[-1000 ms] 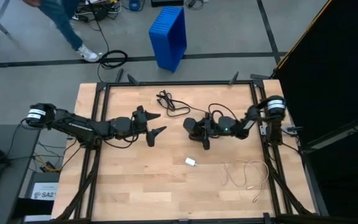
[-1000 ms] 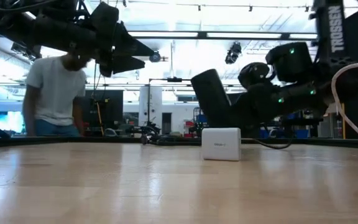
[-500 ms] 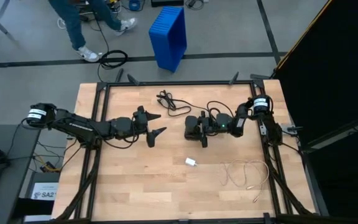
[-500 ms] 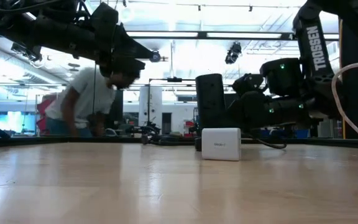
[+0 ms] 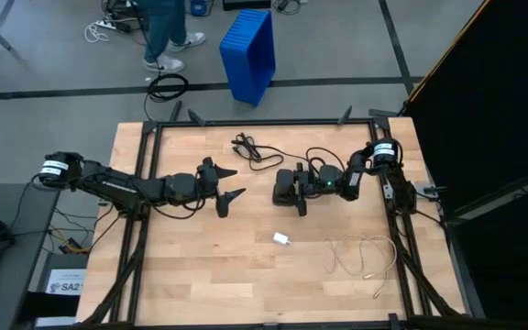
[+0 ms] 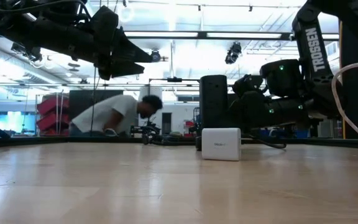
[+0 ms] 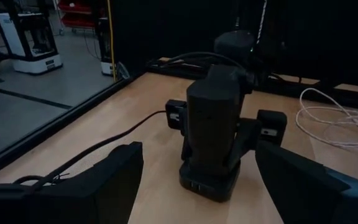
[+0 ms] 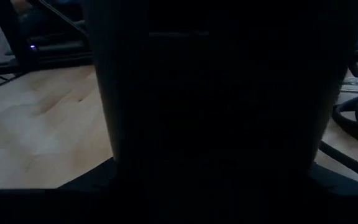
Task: Insert USB
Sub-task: Move the black outlet to the center of the table
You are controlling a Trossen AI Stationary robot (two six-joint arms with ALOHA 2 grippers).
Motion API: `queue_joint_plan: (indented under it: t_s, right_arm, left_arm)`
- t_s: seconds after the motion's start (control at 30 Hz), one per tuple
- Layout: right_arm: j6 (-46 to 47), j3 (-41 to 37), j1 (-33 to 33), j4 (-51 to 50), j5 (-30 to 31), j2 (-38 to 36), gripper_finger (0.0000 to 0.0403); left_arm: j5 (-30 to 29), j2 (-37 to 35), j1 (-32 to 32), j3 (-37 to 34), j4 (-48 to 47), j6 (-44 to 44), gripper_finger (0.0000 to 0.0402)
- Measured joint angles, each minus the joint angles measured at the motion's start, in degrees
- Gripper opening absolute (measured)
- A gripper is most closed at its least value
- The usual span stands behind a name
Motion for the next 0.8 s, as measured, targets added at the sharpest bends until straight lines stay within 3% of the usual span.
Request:
queue_joint_plan:
  t_s: [0.17,0.47,0.8]
  right_arm:
    - [0.99,-0.09,-0.04,-0.14,0.51,0.13,0.0319]
    - [0.82,-0.11,-0.18,0.73,0.33,0.13,0.0306]
    - [-0.47,-3.51,-0.79,1.08,2.32,-3.68,0.032]
  left_arm:
    - [0.0,0.0,0.0,0.0,-0.2,-0.02,0.0294]
    - [0.0,0.0,0.0,0.0,-0.22,0.0,0.0294]
    - [0.0,0.0,0.0,0.0,-2.12,0.14,0.0294]
